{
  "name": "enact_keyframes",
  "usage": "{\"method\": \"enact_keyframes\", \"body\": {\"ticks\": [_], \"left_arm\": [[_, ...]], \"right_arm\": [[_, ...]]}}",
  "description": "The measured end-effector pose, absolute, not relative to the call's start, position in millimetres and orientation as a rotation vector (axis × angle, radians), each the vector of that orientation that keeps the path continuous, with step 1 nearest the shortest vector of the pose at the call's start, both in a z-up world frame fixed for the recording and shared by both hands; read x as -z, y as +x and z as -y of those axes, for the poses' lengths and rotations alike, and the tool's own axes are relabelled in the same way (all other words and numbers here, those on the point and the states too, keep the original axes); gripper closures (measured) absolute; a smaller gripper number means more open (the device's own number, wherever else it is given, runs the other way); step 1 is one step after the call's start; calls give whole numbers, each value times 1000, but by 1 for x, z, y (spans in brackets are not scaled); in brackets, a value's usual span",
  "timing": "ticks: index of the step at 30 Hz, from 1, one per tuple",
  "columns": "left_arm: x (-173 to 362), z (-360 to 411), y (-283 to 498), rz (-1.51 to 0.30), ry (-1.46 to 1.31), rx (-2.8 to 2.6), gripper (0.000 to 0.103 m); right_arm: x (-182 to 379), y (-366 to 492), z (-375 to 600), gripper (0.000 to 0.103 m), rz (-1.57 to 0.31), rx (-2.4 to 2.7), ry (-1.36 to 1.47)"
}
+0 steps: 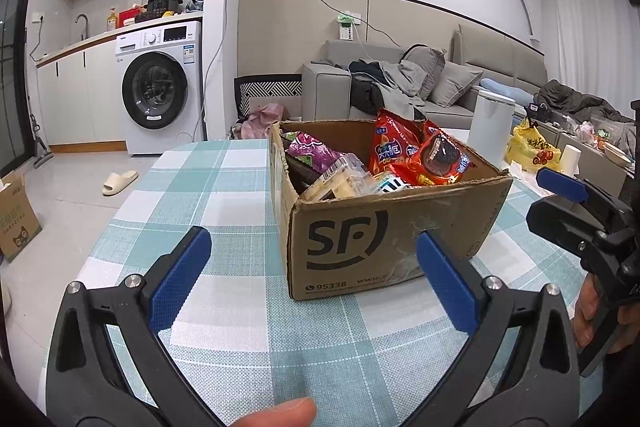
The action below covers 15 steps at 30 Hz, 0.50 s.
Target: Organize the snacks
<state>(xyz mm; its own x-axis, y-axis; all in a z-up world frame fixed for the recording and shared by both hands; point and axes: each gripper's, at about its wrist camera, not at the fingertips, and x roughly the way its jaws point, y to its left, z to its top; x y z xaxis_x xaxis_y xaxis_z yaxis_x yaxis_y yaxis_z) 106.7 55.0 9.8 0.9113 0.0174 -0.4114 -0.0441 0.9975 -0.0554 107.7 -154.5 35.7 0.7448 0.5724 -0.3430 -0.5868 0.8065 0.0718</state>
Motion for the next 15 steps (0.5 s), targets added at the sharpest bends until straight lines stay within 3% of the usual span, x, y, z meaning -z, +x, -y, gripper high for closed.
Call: {"method": "enact_keyframes", "body": {"ticks": [15], "left_arm": [[-10, -55, 105, -422, -64, -31, 1]], "right_arm": [[-36, 110, 155, 0, -362, -641, -31]]}}
